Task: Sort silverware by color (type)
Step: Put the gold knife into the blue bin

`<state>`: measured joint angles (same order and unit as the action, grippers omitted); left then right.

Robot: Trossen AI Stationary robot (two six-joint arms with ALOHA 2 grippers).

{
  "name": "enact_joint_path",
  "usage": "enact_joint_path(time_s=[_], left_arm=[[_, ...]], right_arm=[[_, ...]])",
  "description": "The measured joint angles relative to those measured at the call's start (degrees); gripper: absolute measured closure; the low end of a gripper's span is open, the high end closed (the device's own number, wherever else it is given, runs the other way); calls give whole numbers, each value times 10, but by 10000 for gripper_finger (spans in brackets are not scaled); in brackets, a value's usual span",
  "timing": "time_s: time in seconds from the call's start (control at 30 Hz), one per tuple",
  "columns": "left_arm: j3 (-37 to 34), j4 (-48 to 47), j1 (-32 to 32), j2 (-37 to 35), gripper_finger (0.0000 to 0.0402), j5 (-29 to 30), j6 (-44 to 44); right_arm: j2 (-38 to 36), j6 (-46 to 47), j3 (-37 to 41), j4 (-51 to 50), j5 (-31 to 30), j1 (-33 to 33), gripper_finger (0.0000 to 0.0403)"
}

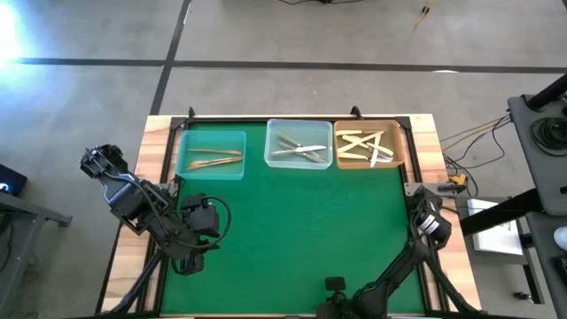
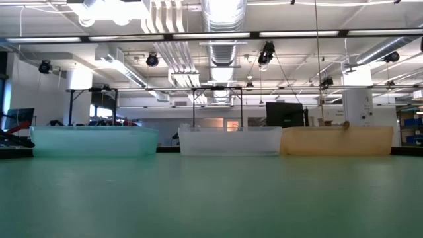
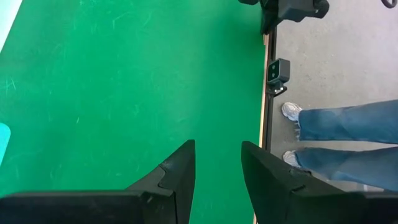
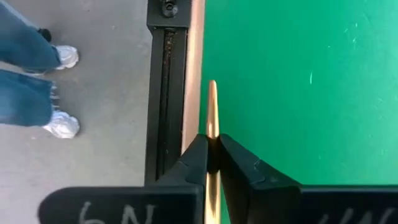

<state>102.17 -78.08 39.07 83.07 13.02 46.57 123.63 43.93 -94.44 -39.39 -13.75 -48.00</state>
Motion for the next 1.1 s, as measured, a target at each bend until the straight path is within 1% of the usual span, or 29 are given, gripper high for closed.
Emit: enact_joint_path(time_s=[0.17, 0.37, 0.47, 0.57, 0.73, 0.93, 1.0, 1.1], left_arm=[[0, 0, 0, 0, 289, 0, 0], [0, 0, 0, 0, 289, 1, 0], [0, 0, 0, 0, 289, 1, 0], [0, -2, 3, 0, 289, 2, -8], [-8, -16, 15, 0, 289, 37, -13], [-36, -39, 44, -1, 289, 64, -10], [-49, -40, 54, -3, 289, 76, -6], [-76, -41, 66, -8, 289, 90, 7]], right_arm=[[0, -1, 0, -13, 22, 16, 391], [-9, -36, 2, -77, 16, 52, 393], [-31, -39, 5, -135, 4, 68, 394], [-66, -44, 10, -197, -23, 82, 395], [-157, -46, 31, -225, -65, 114, 399], [-241, -59, 36, -202, -180, 184, 398], [-262, -80, 36, -172, -196, 211, 397], [-276, -106, 37, -140, -186, 241, 396]])
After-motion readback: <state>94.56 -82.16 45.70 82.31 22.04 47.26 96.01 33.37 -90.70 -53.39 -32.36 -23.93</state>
